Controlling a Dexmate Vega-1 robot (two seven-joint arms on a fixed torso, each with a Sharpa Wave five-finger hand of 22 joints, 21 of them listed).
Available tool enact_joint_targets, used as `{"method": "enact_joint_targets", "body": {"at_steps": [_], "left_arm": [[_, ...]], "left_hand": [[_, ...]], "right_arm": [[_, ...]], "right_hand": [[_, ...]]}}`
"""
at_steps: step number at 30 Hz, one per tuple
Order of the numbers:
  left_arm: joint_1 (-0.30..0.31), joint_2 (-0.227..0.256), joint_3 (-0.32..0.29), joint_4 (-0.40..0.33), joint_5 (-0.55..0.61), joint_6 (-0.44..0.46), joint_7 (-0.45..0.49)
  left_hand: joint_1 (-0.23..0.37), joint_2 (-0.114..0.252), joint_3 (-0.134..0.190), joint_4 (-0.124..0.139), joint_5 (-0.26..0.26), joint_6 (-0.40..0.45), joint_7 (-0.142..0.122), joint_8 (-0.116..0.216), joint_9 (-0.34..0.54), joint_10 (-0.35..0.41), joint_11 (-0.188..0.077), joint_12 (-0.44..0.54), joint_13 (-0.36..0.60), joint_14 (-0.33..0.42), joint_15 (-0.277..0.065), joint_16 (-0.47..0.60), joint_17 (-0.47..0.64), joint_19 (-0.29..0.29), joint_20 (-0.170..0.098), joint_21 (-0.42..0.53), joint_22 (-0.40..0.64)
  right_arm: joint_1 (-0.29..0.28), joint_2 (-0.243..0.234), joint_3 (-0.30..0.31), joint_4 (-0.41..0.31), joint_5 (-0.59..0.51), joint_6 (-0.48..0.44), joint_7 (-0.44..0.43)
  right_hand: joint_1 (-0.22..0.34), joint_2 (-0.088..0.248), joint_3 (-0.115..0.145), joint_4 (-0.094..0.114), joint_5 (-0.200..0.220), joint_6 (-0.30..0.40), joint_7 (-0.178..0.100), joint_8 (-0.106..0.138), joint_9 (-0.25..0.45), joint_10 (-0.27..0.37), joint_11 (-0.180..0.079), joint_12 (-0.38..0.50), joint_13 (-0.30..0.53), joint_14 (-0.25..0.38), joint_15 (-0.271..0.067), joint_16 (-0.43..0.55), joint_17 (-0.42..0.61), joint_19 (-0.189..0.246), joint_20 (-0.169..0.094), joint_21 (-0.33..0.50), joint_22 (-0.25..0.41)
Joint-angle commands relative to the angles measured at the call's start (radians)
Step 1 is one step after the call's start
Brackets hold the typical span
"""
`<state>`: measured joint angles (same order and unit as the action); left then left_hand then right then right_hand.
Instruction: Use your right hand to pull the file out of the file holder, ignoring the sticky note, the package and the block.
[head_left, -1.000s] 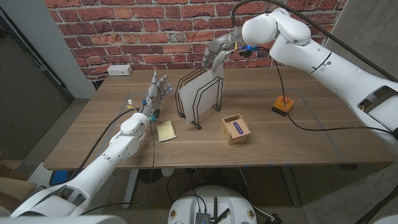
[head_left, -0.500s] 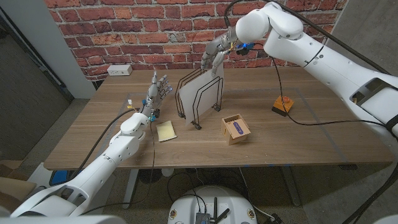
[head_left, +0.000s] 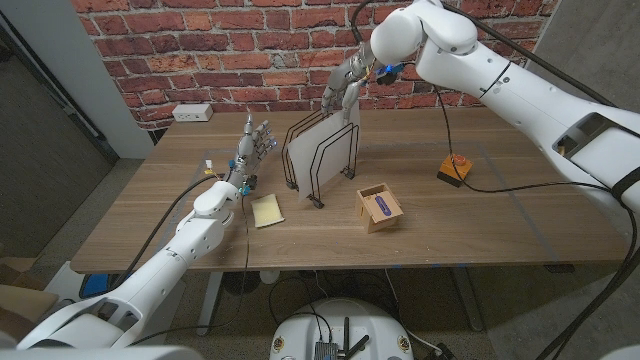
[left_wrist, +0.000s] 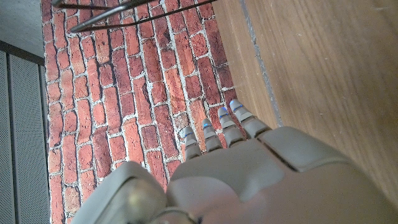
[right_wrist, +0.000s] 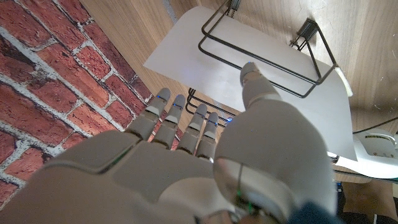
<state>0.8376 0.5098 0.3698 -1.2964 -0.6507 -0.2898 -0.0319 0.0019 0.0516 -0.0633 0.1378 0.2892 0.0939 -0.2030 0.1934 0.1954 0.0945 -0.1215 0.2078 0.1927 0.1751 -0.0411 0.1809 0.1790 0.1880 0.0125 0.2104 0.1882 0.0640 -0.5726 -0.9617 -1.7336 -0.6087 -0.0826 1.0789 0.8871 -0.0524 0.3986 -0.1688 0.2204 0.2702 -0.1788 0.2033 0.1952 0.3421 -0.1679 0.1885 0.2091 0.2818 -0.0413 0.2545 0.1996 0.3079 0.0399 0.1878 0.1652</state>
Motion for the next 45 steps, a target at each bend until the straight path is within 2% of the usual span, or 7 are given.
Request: {"method": "enact_joint_targets", "body": {"at_steps": [1,4,10,21,31,34,45], "left_arm": [[0.000,0.000,0.000,-0.001,0.000,0.000,0.000],[0.000,0.000,0.000,-0.001,0.000,0.000,0.000],[0.000,0.000,0.000,-0.001,0.000,0.001,0.000],[0.000,0.000,0.000,-0.001,0.000,0.001,0.000],[0.000,0.000,0.000,-0.001,0.000,0.001,0.000],[0.000,0.000,0.000,-0.001,0.000,0.001,0.000],[0.000,0.000,0.000,-0.001,0.000,0.001,0.000]], "left_hand": [[0.001,0.010,-0.003,0.006,0.007,0.005,-0.007,0.007,0.003,0.001,-0.008,0.006,0.005,0.007,-0.005,0.006,0.003,0.006,0.002,0.007,0.006],[0.001,0.010,-0.003,0.006,0.007,0.004,-0.006,0.007,0.003,0.000,-0.006,0.006,0.005,0.006,-0.004,0.006,0.003,0.006,0.002,0.007,0.006],[0.001,0.010,-0.003,0.006,0.007,0.005,-0.006,0.008,0.003,0.002,-0.008,0.007,0.005,0.007,-0.004,0.007,0.003,0.005,0.002,0.007,0.006],[0.001,0.010,-0.003,0.006,0.007,0.005,-0.006,0.007,0.003,0.001,-0.007,0.006,0.005,0.007,-0.004,0.006,0.003,0.006,0.002,0.007,0.006],[0.001,0.010,-0.003,0.006,0.007,0.006,-0.005,0.008,0.003,0.000,-0.008,0.006,0.005,0.007,-0.004,0.006,0.003,0.005,0.002,0.007,0.006],[0.001,0.010,-0.003,0.006,0.007,0.005,-0.005,0.007,0.003,0.000,-0.006,0.006,0.005,0.006,-0.004,0.006,0.003,0.005,0.002,0.007,0.006],[0.001,0.010,-0.003,0.006,0.007,0.005,-0.005,0.007,0.003,0.002,-0.009,0.007,0.005,0.005,-0.003,0.006,0.003,0.006,0.001,0.007,0.006]], "right_arm": [[0.018,0.014,-0.016,0.026,-0.035,0.054,-0.004],[0.005,0.008,-0.006,0.023,-0.038,0.075,-0.034],[-0.015,0.000,0.002,0.018,-0.057,0.099,-0.068],[-0.034,0.003,0.011,0.009,-0.110,0.114,-0.092],[-0.049,0.010,0.022,0.008,-0.124,0.116,-0.104],[-0.051,0.013,0.024,0.017,-0.122,0.122,-0.111],[-0.063,0.015,0.025,0.026,-0.129,0.131,-0.135]], "right_hand": [[0.009,-0.004,-0.006,0.003,-0.020,0.022,-0.011,0.012,0.001,0.035,-0.010,0.014,0.001,0.043,-0.140,0.010,0.000,0.012,-0.014,0.002,0.004],[0.016,0.000,-0.009,0.004,-0.028,0.062,-0.016,0.028,0.002,0.073,-0.012,0.025,0.003,0.087,-0.160,0.028,0.006,0.038,-0.034,0.010,0.004],[0.029,0.001,-0.012,0.003,-0.034,0.103,-0.020,0.044,0.003,0.101,-0.007,0.030,0.005,0.111,-0.167,0.040,0.012,0.064,-0.054,0.014,0.004],[0.069,0.016,-0.019,0.002,-0.042,0.178,-0.036,0.065,0.003,0.183,-0.039,0.040,0.007,0.195,-0.179,0.085,0.034,0.112,-0.086,0.015,0.004],[0.125,0.029,-0.045,0.002,-0.042,0.278,-0.033,0.092,0.007,0.295,-0.042,0.045,0.010,0.281,-0.187,0.143,0.070,0.160,-0.128,0.012,0.004],[0.142,0.036,-0.047,0.002,-0.041,0.294,-0.032,0.095,0.007,0.302,-0.043,0.039,0.008,0.293,-0.189,0.146,0.069,0.178,-0.152,0.014,0.004],[0.187,0.042,-0.076,0.003,-0.044,0.379,-0.030,0.121,0.010,0.396,-0.043,0.041,0.005,0.375,-0.192,0.166,0.063,0.234,-0.194,0.016,0.005]]}}
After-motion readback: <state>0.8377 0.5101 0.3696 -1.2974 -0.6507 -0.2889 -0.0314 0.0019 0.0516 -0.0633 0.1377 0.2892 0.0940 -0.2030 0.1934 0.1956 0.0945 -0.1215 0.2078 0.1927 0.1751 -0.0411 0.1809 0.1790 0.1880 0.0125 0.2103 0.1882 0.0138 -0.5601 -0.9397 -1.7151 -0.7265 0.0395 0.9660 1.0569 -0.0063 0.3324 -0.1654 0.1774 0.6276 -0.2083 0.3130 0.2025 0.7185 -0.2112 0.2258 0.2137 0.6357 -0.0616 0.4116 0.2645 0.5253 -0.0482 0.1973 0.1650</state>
